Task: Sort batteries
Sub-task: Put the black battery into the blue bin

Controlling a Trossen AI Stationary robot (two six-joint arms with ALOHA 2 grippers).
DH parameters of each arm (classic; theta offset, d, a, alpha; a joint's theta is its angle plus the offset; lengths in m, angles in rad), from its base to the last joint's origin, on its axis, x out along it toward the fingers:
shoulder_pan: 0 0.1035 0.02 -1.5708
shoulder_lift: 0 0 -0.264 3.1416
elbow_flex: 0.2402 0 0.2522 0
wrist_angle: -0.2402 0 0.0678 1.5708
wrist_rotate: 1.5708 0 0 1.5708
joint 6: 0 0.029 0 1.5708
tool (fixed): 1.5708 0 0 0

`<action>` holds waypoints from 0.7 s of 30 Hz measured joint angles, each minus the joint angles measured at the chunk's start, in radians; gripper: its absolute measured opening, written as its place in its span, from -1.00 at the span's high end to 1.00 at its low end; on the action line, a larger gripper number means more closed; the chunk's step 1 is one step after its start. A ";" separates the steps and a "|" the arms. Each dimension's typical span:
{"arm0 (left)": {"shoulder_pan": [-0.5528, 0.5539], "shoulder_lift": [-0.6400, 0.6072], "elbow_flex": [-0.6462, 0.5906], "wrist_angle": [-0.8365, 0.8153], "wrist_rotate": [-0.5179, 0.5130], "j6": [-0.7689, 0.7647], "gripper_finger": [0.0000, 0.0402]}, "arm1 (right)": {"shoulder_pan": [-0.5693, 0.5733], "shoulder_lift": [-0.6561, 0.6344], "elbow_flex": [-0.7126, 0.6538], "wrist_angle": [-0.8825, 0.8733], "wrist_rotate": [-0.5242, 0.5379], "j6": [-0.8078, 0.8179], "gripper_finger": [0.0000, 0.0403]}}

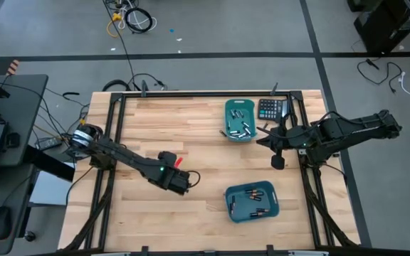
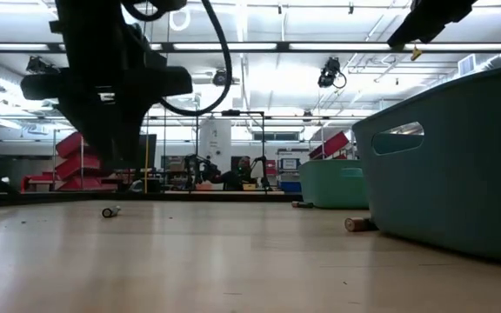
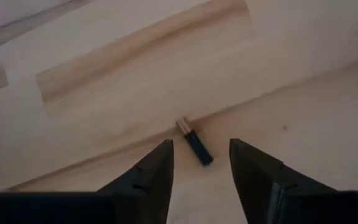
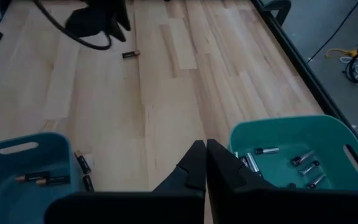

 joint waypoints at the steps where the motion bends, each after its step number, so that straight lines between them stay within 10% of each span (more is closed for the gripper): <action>1: 0.001 0.005 0.000 0.001 -0.007 -0.012 0.21 | 0.000 0.000 0.000 0.000 -0.003 0.000 1.00; 21: -0.033 0.162 -0.021 0.103 -0.002 -0.168 0.21 | 0.005 0.000 0.000 -0.002 -0.103 -0.001 1.00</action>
